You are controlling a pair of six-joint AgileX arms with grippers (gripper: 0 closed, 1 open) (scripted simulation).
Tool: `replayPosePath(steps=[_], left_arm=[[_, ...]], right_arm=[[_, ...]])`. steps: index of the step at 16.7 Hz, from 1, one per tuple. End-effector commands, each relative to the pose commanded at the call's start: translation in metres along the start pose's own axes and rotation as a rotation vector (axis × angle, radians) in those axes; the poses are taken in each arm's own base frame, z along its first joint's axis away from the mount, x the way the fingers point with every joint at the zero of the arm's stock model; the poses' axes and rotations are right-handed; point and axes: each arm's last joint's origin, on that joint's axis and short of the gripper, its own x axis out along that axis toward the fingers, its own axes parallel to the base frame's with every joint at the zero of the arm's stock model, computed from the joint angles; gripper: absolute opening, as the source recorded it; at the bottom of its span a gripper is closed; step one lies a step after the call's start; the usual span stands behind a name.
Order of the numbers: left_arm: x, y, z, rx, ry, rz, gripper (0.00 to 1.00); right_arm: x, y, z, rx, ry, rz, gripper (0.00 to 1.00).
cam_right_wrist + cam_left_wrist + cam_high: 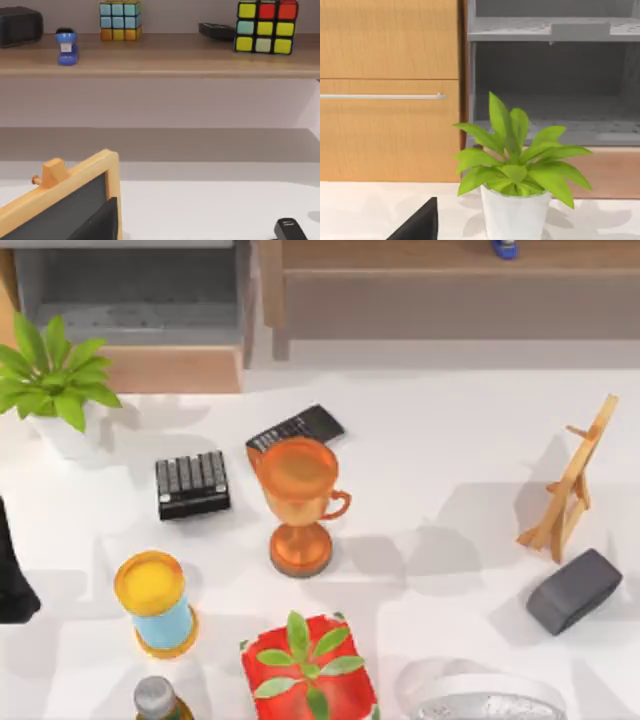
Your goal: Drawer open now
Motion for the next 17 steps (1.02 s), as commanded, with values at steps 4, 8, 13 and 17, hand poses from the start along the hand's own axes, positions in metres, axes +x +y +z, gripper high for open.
replayPosePath(steps=[4,8,13,17], left_arm=[[0.000,-0.001,0.011,0.000,-0.013,0.003,1.00],[0.009,-0.009,0.050,-0.004,-0.023,0.004,1.00],[0.043,-0.029,0.101,-0.001,0.000,0.000,1.00],[0.069,-0.047,0.125,0.001,0.003,0.000,1.00]], right_arm=[[0.000,0.000,0.000,0.000,0.000,0.000,1.00],[0.000,0.000,0.000,0.000,0.000,0.000,1.00],[0.000,0.000,0.000,0.000,0.000,0.000,1.00],[0.000,0.000,0.000,0.000,0.000,0.000,1.00]])
